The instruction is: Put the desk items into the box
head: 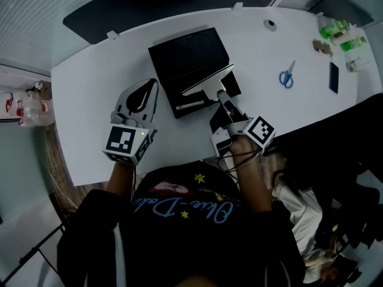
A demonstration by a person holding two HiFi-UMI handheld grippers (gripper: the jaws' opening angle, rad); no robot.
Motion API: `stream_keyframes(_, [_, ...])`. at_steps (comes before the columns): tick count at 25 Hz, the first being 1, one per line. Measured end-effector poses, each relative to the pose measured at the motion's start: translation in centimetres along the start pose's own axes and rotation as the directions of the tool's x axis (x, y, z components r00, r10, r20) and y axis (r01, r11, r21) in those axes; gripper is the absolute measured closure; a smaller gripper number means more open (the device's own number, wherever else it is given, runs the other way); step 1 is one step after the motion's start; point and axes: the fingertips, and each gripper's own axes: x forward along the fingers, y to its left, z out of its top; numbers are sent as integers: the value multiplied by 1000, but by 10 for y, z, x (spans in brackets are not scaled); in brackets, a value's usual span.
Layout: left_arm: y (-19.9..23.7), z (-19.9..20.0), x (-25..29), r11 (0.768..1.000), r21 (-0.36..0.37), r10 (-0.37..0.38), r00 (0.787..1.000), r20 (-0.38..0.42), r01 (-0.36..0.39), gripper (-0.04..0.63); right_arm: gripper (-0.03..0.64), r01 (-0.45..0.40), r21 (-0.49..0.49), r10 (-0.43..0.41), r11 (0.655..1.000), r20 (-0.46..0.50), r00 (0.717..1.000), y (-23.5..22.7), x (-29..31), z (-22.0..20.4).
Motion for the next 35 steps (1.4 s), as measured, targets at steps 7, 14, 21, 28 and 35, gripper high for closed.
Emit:
stream_keyframes(7, [27,-1,-4,1000,-28,1,1000,-24,-2,586,600,61,38,-61,997,0,998,-3,20,-11])
stream_keyframes(14, [38,-9,-6,999,-32,18,998,-56,-19,586,600,92,67,-91,994,-21,996,-14,31,-19])
stream_keyframes(21, [44,-10,-4,998,-51,22,999,-28,-24,587,600,125,102,-124,987,-16,992,-24,39,-20])
stream_keyframes(28, [53,-14,-6,997,-64,42,999,-31,-44,586,600,171,137,-171,976,-12,985,-33,46,-23])
stream_keyframes(35, [58,-16,-7,996,-70,58,998,-32,-60,586,600,186,147,-188,971,-1,982,-35,51,-20])
